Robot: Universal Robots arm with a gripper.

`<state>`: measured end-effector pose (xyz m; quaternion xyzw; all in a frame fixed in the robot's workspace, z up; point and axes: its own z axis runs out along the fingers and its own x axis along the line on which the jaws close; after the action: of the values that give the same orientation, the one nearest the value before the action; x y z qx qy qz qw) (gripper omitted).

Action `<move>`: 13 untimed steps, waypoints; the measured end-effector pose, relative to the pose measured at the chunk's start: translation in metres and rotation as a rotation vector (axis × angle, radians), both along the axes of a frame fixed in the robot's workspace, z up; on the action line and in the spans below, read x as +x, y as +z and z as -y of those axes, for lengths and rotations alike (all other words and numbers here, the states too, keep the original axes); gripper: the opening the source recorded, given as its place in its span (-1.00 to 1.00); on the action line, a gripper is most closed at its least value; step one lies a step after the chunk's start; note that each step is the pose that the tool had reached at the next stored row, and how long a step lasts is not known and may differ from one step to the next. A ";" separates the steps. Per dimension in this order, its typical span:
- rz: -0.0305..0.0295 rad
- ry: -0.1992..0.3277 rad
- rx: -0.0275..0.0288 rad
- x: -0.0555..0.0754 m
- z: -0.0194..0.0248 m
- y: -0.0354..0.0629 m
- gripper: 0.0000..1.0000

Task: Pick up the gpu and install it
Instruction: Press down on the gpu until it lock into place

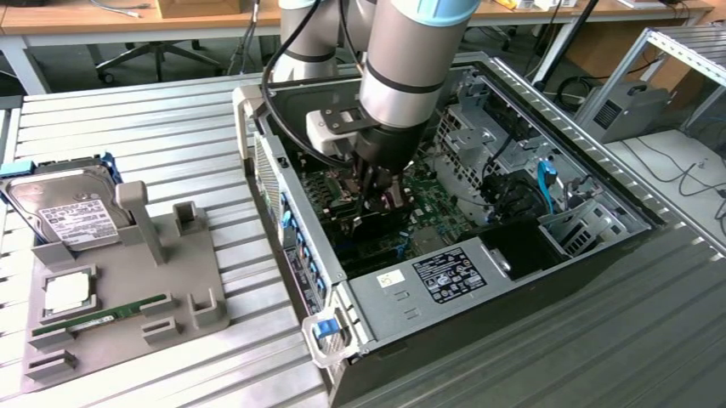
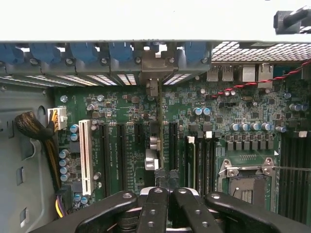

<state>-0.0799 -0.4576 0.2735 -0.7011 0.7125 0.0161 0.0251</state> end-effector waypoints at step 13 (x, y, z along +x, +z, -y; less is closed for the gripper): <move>0.0000 0.000 0.0000 -0.002 0.0000 -0.0026 -0.79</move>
<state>-0.0823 -0.4576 0.2709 -0.7011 0.7125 0.0161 0.0251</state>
